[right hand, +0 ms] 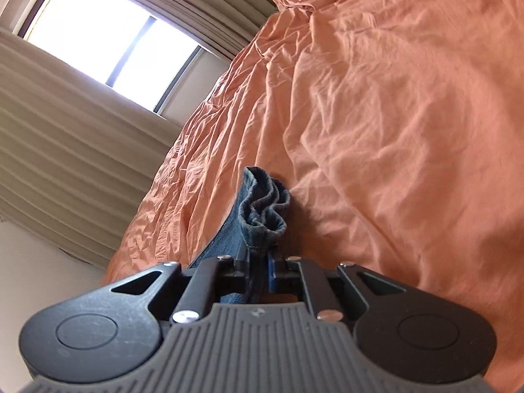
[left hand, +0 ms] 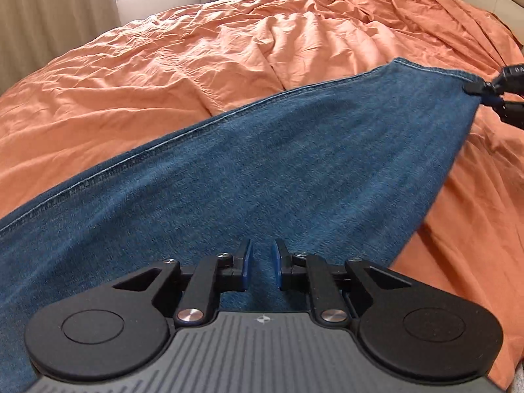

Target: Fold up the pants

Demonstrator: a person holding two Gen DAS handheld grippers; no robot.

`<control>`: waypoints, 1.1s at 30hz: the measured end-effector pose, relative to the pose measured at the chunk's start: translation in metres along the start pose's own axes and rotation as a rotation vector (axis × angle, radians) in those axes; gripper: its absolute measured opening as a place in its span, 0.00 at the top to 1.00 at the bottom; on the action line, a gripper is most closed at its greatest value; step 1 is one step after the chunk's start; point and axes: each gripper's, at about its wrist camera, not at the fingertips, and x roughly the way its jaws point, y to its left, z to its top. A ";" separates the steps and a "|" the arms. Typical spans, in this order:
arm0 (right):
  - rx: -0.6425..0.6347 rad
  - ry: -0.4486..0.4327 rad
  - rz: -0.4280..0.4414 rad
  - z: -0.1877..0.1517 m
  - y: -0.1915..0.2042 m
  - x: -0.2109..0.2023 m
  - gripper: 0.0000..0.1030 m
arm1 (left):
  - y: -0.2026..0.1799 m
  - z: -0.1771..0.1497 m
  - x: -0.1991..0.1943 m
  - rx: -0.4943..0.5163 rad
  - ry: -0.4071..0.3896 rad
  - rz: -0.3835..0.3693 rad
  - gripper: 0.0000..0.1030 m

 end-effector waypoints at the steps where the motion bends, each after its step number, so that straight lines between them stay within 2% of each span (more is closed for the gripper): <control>1: -0.028 -0.005 -0.003 0.002 0.010 -0.004 0.95 | -0.005 -0.004 -0.003 0.005 -0.004 -0.006 0.91; 2: -0.056 -0.010 -0.002 0.004 0.020 -0.008 0.95 | -0.009 -0.007 -0.005 0.007 -0.007 -0.014 0.97; 4: -0.118 -0.024 0.007 0.004 0.044 -0.019 0.95 | -0.016 -0.013 -0.010 0.005 -0.008 -0.031 1.00; 6: -0.192 -0.040 0.017 0.004 0.074 -0.029 0.95 | -0.020 -0.020 -0.013 -0.010 0.004 -0.097 0.99; 10: -0.345 -0.066 0.042 -0.004 0.141 -0.047 0.95 | -0.030 -0.035 -0.024 0.015 0.004 -0.136 0.97; 12: -0.406 -0.079 0.059 -0.011 0.176 -0.054 0.95 | -0.025 -0.041 -0.036 0.005 -0.004 -0.161 0.88; 14: -0.464 -0.086 0.081 -0.020 0.209 -0.056 0.95 | -0.012 -0.048 -0.053 -0.012 -0.029 -0.166 0.88; 20: -0.615 -0.072 0.127 -0.068 0.307 -0.042 0.95 | 0.058 -0.064 -0.113 -0.121 -0.124 -0.109 0.88; 25: -0.679 -0.012 0.164 -0.120 0.370 -0.007 0.96 | 0.128 -0.076 -0.158 -0.246 -0.197 -0.037 0.88; 29: -0.706 0.064 0.188 -0.172 0.400 0.031 0.96 | 0.180 -0.093 -0.184 -0.342 -0.229 0.003 0.88; 33: -0.723 0.189 0.189 -0.236 0.404 0.075 0.96 | 0.223 -0.117 -0.196 -0.430 -0.227 0.020 0.88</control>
